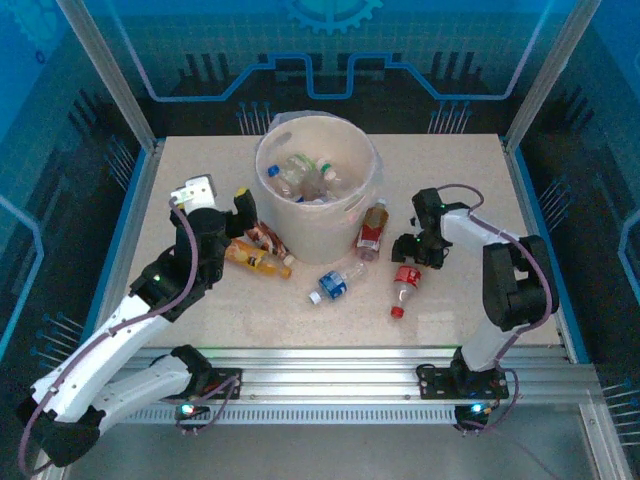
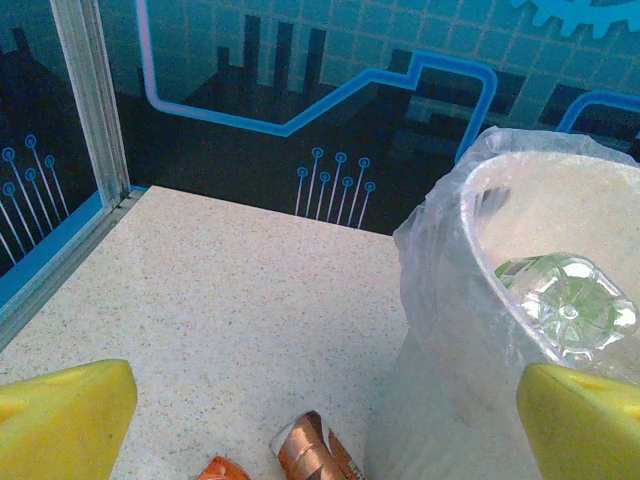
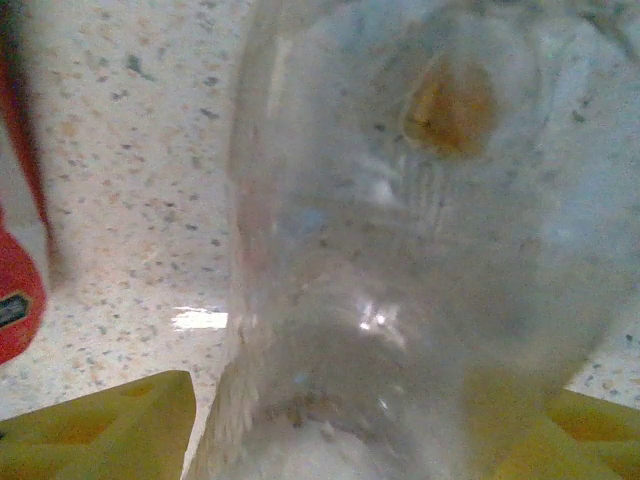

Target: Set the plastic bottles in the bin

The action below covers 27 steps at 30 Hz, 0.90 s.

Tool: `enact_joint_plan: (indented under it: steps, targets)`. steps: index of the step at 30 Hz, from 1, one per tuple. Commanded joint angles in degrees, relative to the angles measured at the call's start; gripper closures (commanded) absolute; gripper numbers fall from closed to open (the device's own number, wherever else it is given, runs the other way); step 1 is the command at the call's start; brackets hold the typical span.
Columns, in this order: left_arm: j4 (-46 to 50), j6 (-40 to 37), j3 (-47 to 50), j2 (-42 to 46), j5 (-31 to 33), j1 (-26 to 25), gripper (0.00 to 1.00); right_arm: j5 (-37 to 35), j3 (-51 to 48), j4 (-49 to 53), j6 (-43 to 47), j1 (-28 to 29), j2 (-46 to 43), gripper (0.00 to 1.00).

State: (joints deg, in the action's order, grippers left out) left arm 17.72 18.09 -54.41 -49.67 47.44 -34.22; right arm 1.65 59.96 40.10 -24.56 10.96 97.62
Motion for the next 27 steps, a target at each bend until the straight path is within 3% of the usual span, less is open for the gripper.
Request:
enact_joint_plan:
  steps: [1,8,13,17,27]
  targets:
    - [0.5,1.0,-0.1,-0.2,2.0,0.6,0.01,1.1,-0.9,-1.6,0.5,-0.6,2.4,0.27]
    - [2.2,1.2,-0.4,-0.1,2.5,0.8,0.01,0.8,-1.0,-2.7,0.1,-0.7,3.8,0.28]
    - [2.8,1.5,-0.4,-0.1,2.8,1.1,0.01,-0.6,-1.0,-1.7,-0.2,-0.9,0.6,0.43]
    - [2.9,1.6,-0.4,-0.2,2.7,1.2,0.01,-2.4,-0.2,0.6,-0.2,-0.8,-4.1,0.53]
    - [3.0,1.9,-0.6,-1.2,2.1,1.5,0.01,-8.7,9.8,9.4,2.3,-0.3,-22.2,0.6]
